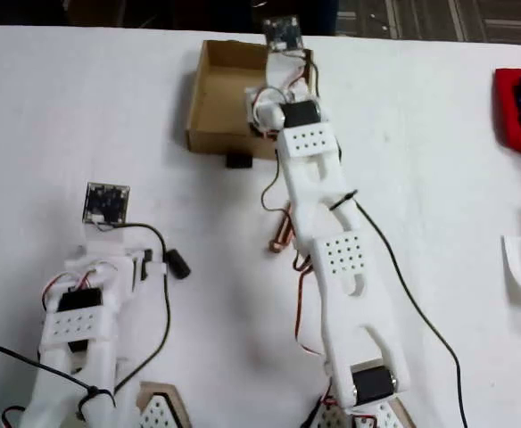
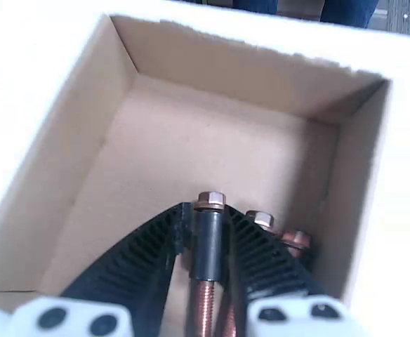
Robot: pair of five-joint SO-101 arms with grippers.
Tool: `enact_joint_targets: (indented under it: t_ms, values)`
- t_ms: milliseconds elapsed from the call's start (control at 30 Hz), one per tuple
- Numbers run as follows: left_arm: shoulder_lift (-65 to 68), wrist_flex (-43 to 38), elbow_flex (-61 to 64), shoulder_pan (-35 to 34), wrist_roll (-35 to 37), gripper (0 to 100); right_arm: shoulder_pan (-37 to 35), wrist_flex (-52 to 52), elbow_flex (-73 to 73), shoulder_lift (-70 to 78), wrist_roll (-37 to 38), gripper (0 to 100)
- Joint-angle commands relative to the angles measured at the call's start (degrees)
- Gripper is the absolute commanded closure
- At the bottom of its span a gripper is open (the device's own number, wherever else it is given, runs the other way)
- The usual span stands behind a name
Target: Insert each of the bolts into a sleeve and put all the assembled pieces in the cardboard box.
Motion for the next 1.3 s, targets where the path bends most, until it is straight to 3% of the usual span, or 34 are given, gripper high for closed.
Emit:
enact_joint_targets:
  t_ms: [0, 733, 900, 1100, 1267]
  values:
    - [0.2, -0.9, -2.2, 0.6, -0.2, 74, 0.6, 3.4, -2.6, -8.4, 0.4, 93.9]
    - [0.2, -0.9, -2.2, 0.6, -0.2, 74, -0.7, 37.7, -2.6, -24.0, 0.5, 93.8]
    - [0.2, -0.9, -2.2, 0.6, -0.2, 74, -3.3, 38.5, 1.8, -27.4, 0.6, 93.9]
    - [-0.2, -0.6, -2.2, -0.2, 0.2, 74, -8.8, 38.5, 17.5, -37.1, 0.6, 93.7]
    - [-0.3, -0.9, -2.8, -6.2, 5.1, 74, -9.4, 38.5, 26.5, -39.9, 0.6, 93.7]
